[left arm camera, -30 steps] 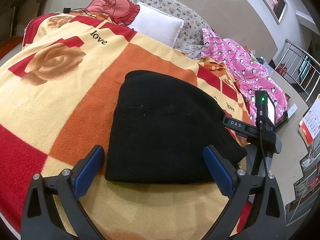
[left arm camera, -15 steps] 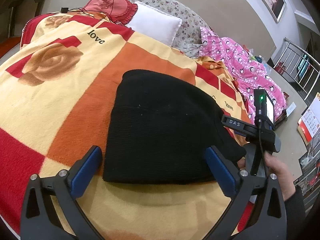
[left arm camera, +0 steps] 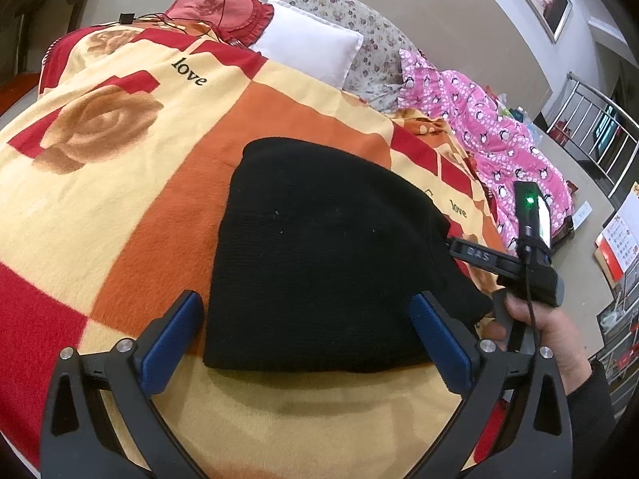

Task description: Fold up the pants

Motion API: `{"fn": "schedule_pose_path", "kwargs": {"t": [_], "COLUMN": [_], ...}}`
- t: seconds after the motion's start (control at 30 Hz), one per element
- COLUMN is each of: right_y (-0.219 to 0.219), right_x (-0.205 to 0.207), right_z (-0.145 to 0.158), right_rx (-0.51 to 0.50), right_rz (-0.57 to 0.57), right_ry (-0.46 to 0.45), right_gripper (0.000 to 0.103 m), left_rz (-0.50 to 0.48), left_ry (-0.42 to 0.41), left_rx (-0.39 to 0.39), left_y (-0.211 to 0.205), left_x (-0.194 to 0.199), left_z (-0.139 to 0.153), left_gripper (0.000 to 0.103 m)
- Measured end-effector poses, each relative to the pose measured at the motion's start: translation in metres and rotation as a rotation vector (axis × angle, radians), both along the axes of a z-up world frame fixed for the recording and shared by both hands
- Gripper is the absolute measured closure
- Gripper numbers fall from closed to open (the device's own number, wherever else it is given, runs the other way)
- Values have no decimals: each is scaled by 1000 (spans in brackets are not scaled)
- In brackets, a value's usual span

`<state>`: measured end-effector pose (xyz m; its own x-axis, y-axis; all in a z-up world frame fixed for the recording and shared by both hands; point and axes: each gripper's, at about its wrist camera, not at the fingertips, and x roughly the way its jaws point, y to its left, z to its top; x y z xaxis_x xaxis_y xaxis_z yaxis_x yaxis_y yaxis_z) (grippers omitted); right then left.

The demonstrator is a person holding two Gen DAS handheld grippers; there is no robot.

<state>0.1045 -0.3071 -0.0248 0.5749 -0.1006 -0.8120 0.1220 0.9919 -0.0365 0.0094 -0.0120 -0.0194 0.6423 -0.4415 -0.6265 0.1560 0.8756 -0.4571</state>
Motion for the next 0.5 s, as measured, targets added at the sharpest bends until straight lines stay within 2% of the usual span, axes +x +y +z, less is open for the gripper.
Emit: {"fn": "schedule_pose_path", "kwargs": {"t": [0.13, 0.2, 0.23, 0.3, 0.37, 0.43, 0.47, 0.5], "right_y": [-10, -20, -27, -32, -30, -26, -24, -20], "right_x": [-23, -45, -61, -83, -94, -89, -84, -75], "right_z": [5, 12, 20, 34, 46, 46, 42, 35], "right_rx": [53, 164, 260, 371, 488, 647, 699, 734], "right_rz": [12, 12, 29, 78, 168, 263, 282, 276], "right_ry": [-19, -78, -136, -219, -257, -208, -167, -99], "right_gripper": [1, 2, 2, 2, 1, 2, 2, 7], "left_rz": [-10, -20, -26, -11, 8, -4, -26, -56], "left_ry": [-1, 24, 33, 2, -32, -8, 12, 48], "left_rx": [-44, -78, -98, -110, -107, -135, -162, -203], "left_y": [6, 13, 18, 31, 47, 59, 61, 63], "left_x": [1, 2, 4, 5, 14, 33, 41, 52], "left_z": [-1, 1, 4, 15, 27, 31, 28, 22], "left_gripper": [0, 0, 0, 0, 0, 0, 0, 0]}}
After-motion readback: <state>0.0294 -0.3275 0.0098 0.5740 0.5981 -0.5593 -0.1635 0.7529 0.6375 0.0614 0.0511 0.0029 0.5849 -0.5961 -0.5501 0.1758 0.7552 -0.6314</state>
